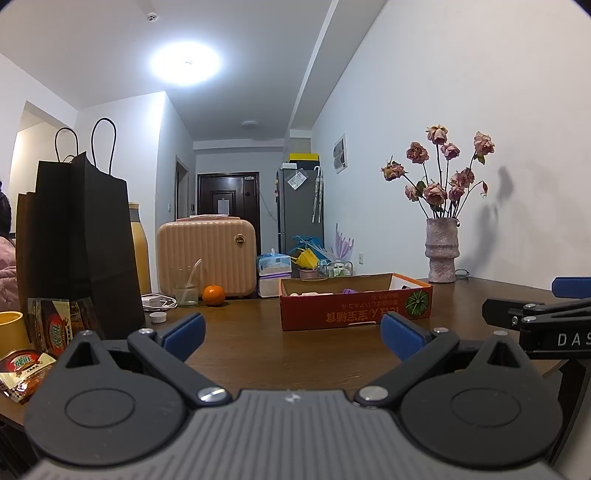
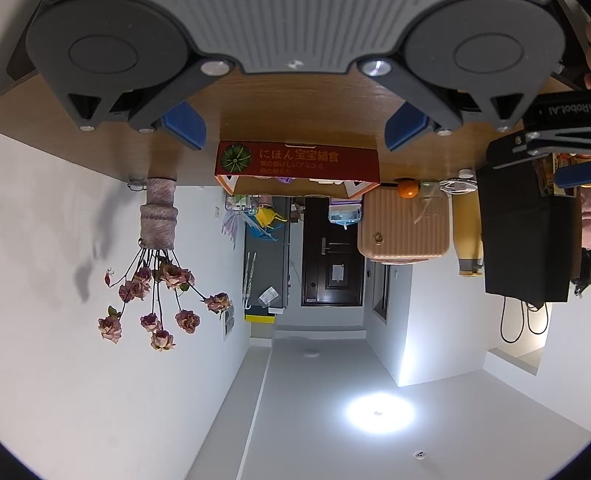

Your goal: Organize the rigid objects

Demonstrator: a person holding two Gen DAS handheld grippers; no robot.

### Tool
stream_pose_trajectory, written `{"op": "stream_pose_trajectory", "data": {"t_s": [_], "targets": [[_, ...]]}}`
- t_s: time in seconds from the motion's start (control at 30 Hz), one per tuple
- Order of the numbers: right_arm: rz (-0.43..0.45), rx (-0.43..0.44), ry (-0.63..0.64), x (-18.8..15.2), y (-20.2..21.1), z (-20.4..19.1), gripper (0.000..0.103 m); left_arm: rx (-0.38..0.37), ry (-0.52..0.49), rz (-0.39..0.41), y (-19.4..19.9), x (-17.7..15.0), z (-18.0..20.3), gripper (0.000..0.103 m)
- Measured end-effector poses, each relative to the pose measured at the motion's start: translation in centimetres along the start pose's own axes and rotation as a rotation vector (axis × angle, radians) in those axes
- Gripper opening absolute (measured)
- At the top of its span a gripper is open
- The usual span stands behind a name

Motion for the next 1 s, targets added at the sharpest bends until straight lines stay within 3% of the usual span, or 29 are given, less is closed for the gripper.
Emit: {"op": "stream_pose_trajectory", "data": {"t_s": [1.0], "targets": [[-0.011,-0.006,-0.017,-0.32,-0.12,0.11,0.103,-0.007,-0.003,0.002,0.11,-0.12,-0.02,0.103]]}}
Point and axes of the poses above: each gripper's, at about its wrist camera, not at the fingertips, and y roughly against the way its jaws point, z to its right, x to its top, the point moved 1 cm from there along -y, roughly the way its jaws point, and after that the axes turned 13 degrees about x, right-handed, at the moved point
